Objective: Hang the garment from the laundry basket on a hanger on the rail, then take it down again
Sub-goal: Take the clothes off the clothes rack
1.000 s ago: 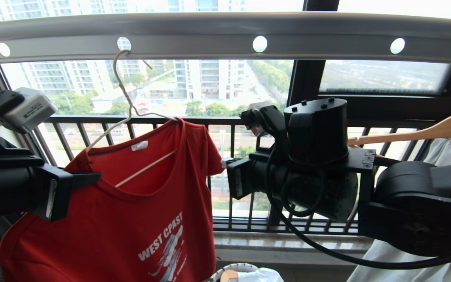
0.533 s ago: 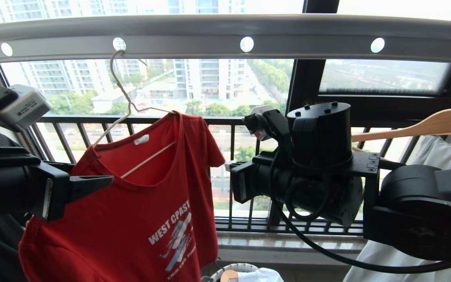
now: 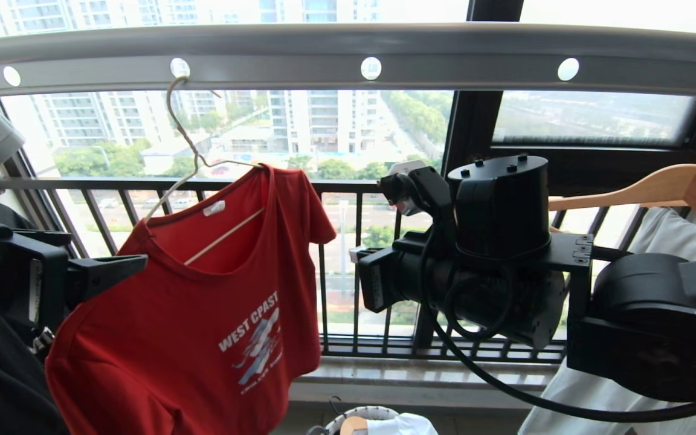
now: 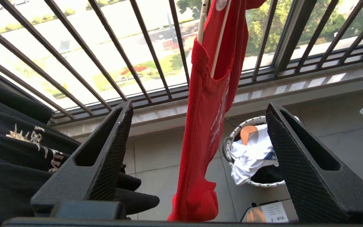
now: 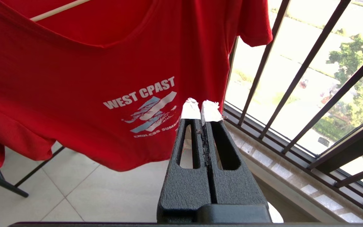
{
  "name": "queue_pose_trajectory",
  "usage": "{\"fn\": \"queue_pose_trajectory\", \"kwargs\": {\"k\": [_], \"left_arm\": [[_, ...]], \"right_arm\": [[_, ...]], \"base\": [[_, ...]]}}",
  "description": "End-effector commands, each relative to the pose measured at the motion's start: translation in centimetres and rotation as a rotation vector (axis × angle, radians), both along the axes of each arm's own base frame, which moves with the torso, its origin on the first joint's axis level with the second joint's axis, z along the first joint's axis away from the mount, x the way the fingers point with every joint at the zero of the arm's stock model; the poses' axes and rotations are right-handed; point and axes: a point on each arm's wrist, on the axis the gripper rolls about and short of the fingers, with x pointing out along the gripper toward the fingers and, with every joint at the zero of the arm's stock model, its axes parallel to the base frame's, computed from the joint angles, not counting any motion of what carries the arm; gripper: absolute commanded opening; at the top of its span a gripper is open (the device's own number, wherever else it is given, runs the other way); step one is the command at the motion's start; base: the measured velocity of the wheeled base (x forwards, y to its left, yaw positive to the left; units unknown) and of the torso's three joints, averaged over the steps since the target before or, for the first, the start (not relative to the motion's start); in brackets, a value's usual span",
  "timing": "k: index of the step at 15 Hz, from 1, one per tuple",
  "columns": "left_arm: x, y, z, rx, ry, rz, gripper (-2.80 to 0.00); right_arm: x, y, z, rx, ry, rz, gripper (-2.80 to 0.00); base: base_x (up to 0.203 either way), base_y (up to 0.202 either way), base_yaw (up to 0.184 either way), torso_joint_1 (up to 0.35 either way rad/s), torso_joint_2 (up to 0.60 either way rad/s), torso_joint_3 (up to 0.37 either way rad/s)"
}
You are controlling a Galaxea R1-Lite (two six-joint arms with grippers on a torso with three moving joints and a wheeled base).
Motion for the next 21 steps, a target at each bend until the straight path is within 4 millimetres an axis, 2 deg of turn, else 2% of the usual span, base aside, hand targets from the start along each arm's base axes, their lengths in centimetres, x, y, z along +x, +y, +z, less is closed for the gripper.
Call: {"fn": "queue_pose_trajectory", "kwargs": {"k": [1, 2, 3, 8, 12, 17, 18, 21], "left_arm": [[-1.1, 0.4, 0.6, -0.005, -0.041, 0.020, 0.00], [-1.8, 0.7, 0.8, -0.012, -0.063, 0.023, 0.00], [-2.3, 0.9, 1.0, -0.017, -0.077, 0.023, -2.80], [-4.1, 1.5, 1.3, -0.038, -0.125, 0.017, -2.80], [-5.7, 2.0, 0.6, -0.046, -0.143, 0.013, -2.80], [-7.8, 2.8, -0.4, -0.066, -0.178, 0.018, -2.80], [-8.2, 3.0, -0.8, -0.065, -0.178, 0.015, -2.80], [-9.6, 3.5, 0.0, -0.090, -0.243, 0.035, -2.80]], "right_arm": [[-0.2, -0.2, 0.1, -0.008, -0.009, 0.003, -2.80], [-0.3, -0.2, -0.2, -0.030, -0.012, 0.009, -2.80], [-0.3, -0.2, -0.2, -0.037, -0.016, 0.012, -2.80], [-0.8, -0.7, 0.3, -0.029, -0.027, 0.013, -2.80], [-0.8, -0.7, 0.2, -0.031, -0.027, 0.013, -2.80], [-0.3, -0.3, -0.9, -0.072, -0.014, 0.018, -2.80], [-0.4, -0.4, -0.6, -0.066, -0.019, 0.015, -2.80], [-0.7, -2.8, 0.9, -0.042, -0.052, -0.049, -2.80]], "base": [[0.000, 0.000, 0.000, 0.000, 0.00, 0.000], [0.000, 0.000, 0.000, 0.000, 0.00, 0.000], [0.000, 0.000, 0.000, 0.000, 0.00, 0.000], [0.000, 0.000, 0.000, 0.000, 0.00, 0.000], [0.000, 0.000, 0.000, 0.000, 0.00, 0.000], [0.000, 0.000, 0.000, 0.000, 0.00, 0.000], [0.000, 0.000, 0.000, 0.000, 0.00, 0.000], [0.000, 0.000, 0.000, 0.000, 0.00, 0.000]]}}
